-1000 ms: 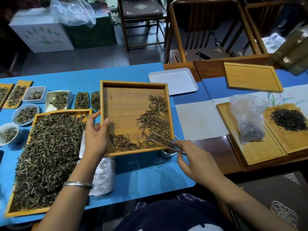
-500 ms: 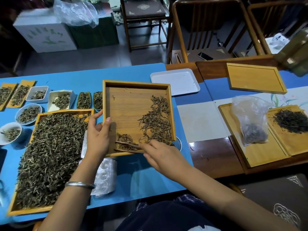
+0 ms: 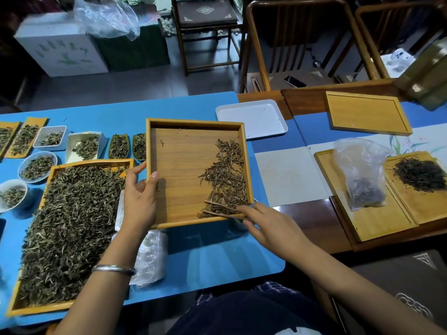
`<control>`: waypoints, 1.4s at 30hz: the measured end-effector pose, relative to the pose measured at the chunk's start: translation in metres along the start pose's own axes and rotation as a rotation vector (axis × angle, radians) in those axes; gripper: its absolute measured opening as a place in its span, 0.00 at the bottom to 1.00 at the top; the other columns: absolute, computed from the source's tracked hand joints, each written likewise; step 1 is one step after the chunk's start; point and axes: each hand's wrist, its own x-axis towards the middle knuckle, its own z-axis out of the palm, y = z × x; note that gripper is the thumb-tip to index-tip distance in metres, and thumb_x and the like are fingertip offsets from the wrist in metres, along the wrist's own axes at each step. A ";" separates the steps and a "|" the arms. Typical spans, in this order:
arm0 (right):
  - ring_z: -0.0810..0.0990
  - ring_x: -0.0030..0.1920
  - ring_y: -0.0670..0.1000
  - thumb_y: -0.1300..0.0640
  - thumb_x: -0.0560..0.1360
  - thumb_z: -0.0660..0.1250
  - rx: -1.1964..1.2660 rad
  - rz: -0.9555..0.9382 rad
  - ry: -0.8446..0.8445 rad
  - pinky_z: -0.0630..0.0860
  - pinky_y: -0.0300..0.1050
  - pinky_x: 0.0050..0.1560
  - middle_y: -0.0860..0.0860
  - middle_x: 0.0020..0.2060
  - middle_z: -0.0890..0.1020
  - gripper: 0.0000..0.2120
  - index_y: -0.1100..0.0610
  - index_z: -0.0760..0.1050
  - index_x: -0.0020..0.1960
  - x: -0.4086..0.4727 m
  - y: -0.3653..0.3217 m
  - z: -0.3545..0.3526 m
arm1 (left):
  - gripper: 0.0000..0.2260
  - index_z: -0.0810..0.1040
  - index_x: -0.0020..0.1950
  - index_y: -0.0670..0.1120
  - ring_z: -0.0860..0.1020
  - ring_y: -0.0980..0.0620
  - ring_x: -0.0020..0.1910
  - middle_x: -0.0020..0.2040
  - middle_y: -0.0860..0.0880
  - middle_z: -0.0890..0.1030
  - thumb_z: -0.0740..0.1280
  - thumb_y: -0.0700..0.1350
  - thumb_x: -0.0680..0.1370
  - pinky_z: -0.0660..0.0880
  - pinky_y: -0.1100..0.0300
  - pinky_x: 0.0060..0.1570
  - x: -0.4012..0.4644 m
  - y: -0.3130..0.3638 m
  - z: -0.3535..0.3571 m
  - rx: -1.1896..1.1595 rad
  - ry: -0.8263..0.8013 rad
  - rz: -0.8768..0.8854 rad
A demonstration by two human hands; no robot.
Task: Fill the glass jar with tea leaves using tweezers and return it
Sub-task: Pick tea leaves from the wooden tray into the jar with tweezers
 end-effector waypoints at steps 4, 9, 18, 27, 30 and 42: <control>0.79 0.48 0.53 0.50 0.80 0.57 -0.036 0.038 0.000 0.72 0.47 0.33 0.50 0.49 0.77 0.18 0.48 0.67 0.70 -0.009 0.011 -0.002 | 0.10 0.66 0.62 0.51 0.83 0.62 0.38 0.43 0.52 0.83 0.61 0.43 0.82 0.77 0.63 0.37 -0.001 0.002 0.000 -0.012 0.008 -0.014; 0.79 0.43 0.53 0.51 0.80 0.59 -0.035 0.102 0.016 0.76 0.49 0.33 0.50 0.46 0.77 0.18 0.48 0.69 0.69 -0.023 0.020 -0.007 | 0.11 0.67 0.63 0.51 0.82 0.63 0.37 0.39 0.55 0.83 0.62 0.43 0.82 0.76 0.60 0.39 0.000 0.000 0.000 0.005 0.019 -0.016; 0.79 0.46 0.53 0.50 0.80 0.57 -0.040 0.164 -0.002 0.77 0.52 0.39 0.48 0.50 0.77 0.18 0.45 0.67 0.70 -0.035 0.032 -0.014 | 0.12 0.66 0.64 0.49 0.81 0.66 0.36 0.36 0.57 0.83 0.61 0.43 0.82 0.76 0.70 0.32 -0.003 0.006 0.003 0.016 0.020 -0.021; 0.79 0.43 0.52 0.51 0.79 0.59 -0.014 0.200 -0.006 0.77 0.53 0.37 0.47 0.45 0.76 0.17 0.47 0.70 0.68 -0.052 0.036 -0.019 | 0.14 0.66 0.67 0.46 0.80 0.66 0.34 0.41 0.52 0.80 0.62 0.44 0.82 0.77 0.61 0.38 -0.006 0.011 0.004 0.088 0.030 0.000; 0.79 0.44 0.52 0.52 0.78 0.61 0.047 0.226 0.017 0.77 0.53 0.39 0.47 0.44 0.77 0.15 0.48 0.73 0.65 -0.055 0.036 -0.019 | 0.15 0.67 0.68 0.46 0.80 0.61 0.36 0.41 0.53 0.79 0.62 0.44 0.82 0.76 0.54 0.44 -0.006 0.012 0.004 0.091 0.037 -0.003; 0.81 0.37 0.55 0.57 0.72 0.68 -0.054 0.227 0.261 0.77 0.52 0.28 0.50 0.39 0.82 0.11 0.53 0.79 0.54 -0.044 0.020 -0.032 | 0.12 0.67 0.65 0.48 0.80 0.60 0.35 0.40 0.51 0.79 0.61 0.43 0.82 0.76 0.53 0.45 -0.004 0.010 0.004 0.061 0.024 0.004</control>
